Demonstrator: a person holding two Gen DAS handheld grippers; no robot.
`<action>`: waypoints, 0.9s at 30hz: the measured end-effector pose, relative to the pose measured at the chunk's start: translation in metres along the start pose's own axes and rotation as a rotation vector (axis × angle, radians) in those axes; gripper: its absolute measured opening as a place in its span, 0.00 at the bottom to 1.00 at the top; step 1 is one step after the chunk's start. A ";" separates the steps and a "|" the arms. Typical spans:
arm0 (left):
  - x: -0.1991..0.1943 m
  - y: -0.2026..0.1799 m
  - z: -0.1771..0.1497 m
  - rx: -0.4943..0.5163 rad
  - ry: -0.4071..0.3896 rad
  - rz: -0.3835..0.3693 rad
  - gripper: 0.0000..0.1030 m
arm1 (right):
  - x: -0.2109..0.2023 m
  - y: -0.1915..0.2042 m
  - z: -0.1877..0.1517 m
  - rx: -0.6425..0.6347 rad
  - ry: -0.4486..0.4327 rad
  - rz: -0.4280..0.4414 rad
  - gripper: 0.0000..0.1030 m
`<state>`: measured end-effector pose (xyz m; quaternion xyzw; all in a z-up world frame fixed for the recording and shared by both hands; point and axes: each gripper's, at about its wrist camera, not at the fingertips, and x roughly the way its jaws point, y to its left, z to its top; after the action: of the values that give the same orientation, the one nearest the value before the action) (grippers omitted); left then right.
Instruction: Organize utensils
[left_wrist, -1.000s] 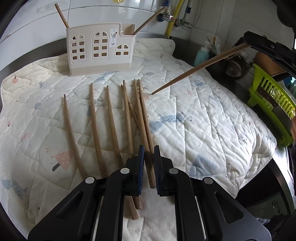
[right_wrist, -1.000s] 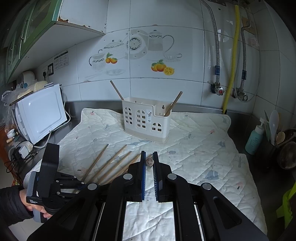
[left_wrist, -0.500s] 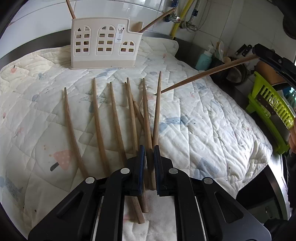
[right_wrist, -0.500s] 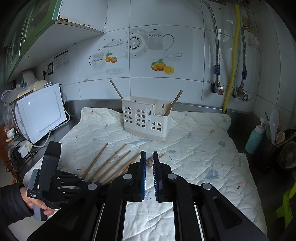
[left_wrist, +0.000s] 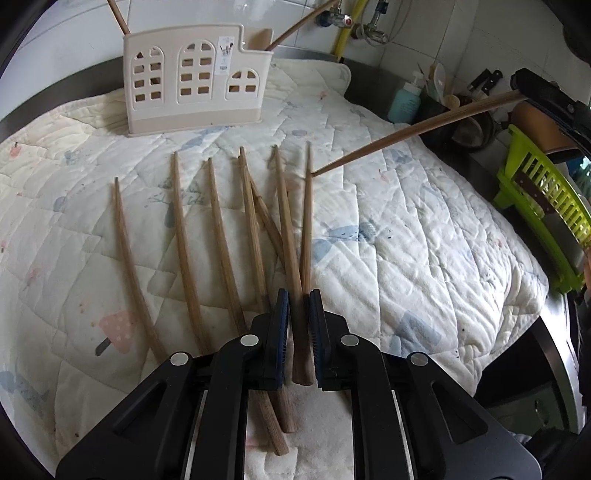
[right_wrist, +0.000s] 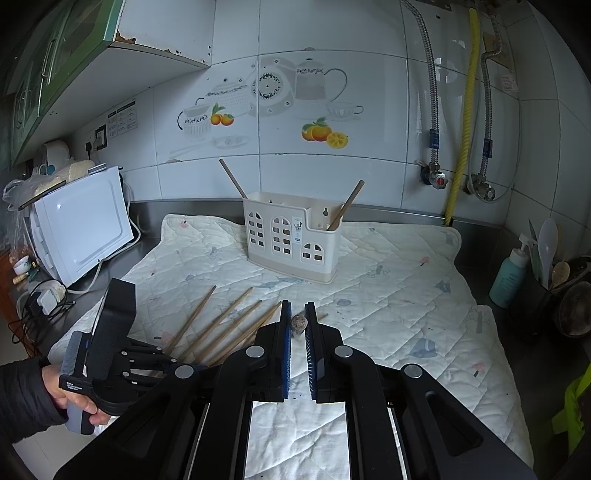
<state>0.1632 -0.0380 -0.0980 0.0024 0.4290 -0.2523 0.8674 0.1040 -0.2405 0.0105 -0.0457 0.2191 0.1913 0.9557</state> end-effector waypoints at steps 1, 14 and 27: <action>0.000 0.000 0.000 -0.003 -0.002 -0.002 0.11 | 0.000 0.000 0.000 0.000 -0.001 -0.001 0.07; -0.015 0.006 -0.002 -0.033 -0.069 -0.035 0.07 | -0.003 -0.002 0.001 0.004 -0.008 0.000 0.07; -0.021 0.007 0.001 -0.029 -0.079 0.018 0.09 | -0.006 -0.002 0.007 0.001 -0.020 0.002 0.07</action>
<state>0.1567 -0.0231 -0.0827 -0.0164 0.3982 -0.2383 0.8857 0.1024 -0.2431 0.0193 -0.0429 0.2098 0.1924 0.9577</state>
